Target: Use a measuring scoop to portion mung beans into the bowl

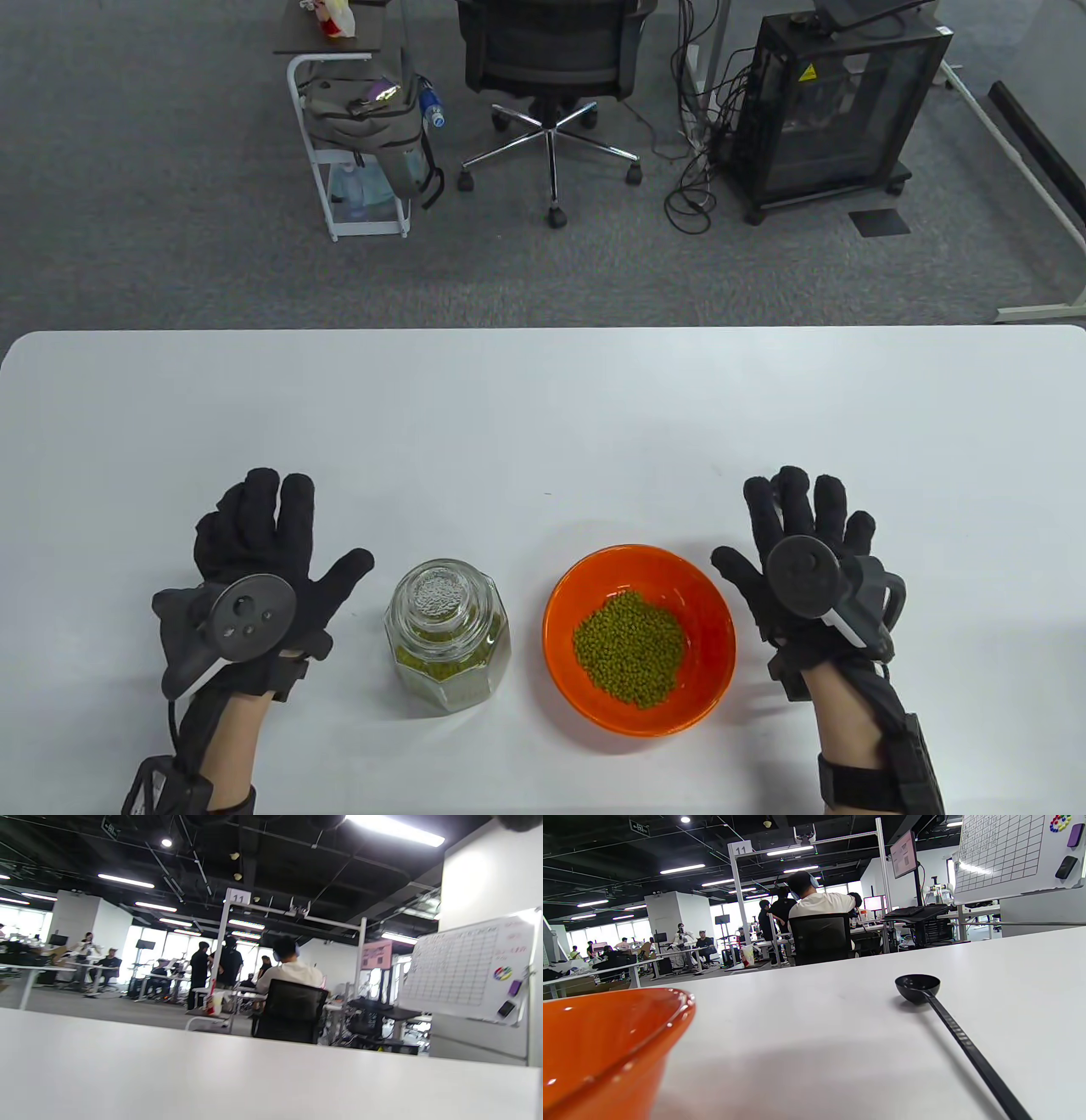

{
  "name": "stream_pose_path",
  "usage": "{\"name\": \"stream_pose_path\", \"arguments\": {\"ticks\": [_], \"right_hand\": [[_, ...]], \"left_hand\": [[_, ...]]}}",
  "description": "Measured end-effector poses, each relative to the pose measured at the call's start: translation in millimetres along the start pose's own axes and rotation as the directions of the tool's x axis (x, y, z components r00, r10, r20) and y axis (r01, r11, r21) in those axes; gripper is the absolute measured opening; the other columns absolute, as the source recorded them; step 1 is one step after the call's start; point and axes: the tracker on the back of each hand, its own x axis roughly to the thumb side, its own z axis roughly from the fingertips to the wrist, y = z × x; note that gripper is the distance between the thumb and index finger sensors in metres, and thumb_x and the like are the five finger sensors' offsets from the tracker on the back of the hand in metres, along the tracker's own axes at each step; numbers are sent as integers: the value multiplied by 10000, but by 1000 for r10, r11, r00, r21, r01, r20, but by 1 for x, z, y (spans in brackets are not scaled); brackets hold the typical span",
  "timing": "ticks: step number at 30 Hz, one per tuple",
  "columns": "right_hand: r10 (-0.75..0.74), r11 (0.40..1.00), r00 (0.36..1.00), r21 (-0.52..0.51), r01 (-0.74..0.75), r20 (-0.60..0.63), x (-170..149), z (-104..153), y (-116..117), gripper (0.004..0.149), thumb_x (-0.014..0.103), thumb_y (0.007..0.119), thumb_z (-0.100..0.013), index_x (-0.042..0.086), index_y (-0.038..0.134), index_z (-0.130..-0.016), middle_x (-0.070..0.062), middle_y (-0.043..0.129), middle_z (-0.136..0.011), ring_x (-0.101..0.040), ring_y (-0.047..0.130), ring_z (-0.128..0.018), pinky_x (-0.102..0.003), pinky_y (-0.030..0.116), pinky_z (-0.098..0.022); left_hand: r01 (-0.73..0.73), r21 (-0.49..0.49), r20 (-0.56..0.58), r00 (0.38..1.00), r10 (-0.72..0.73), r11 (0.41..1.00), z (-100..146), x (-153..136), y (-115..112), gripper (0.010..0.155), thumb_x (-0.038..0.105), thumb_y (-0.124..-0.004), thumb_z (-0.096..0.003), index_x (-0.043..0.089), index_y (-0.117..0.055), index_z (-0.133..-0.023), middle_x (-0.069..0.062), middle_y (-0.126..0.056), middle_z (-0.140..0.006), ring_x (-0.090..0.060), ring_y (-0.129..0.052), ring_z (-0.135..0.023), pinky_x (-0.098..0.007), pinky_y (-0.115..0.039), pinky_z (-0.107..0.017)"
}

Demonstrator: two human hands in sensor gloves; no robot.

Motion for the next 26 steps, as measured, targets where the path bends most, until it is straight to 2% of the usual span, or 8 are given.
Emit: {"name": "stream_pose_path", "arguments": {"ticks": [2,8,16,26], "right_hand": [[3,1000,1000,-3,-3,4,1,0,0,871,728,552,-405,334,241,-1117,-85,141,-1219,-499,107,-1081,-761,213,-707],[2,999,1000,50,-3,13,1,1,2,896,772,462,-386,333,187,-1117,-78,77,-1211,-477,-16,-1049,-763,157,-690],[-18,999,1000,30,18,6,0,0,2,885,751,497,-398,325,199,-1114,-87,98,-1210,-485,19,-1056,-761,170,-693],[-16,999,1000,45,16,-4,-2,1,1,882,741,519,-408,318,202,-1114,-96,122,-1210,-490,37,-1058,-762,179,-692]], "left_hand": [[43,-54,-24,999,-44,998,-3,-7,-6,988,853,-540,-502,185,-246,-1168,-178,-163,-1237,-590,-254,-1108,-811,-285,-708],[80,-187,-79,992,-96,979,-7,-19,-21,983,850,-551,-508,189,-254,-1172,-174,-159,-1240,-589,-176,-1105,-811,-236,-698],[56,-224,-108,991,-82,973,-8,-25,-31,981,849,-547,-506,188,-258,-1171,-177,-158,-1237,-590,-167,-1099,-809,-235,-696],[53,-232,-105,991,-79,971,-6,-25,-33,981,845,-551,-506,183,-265,-1171,-178,-163,-1236,-592,-170,-1096,-808,-232,-695]]}}
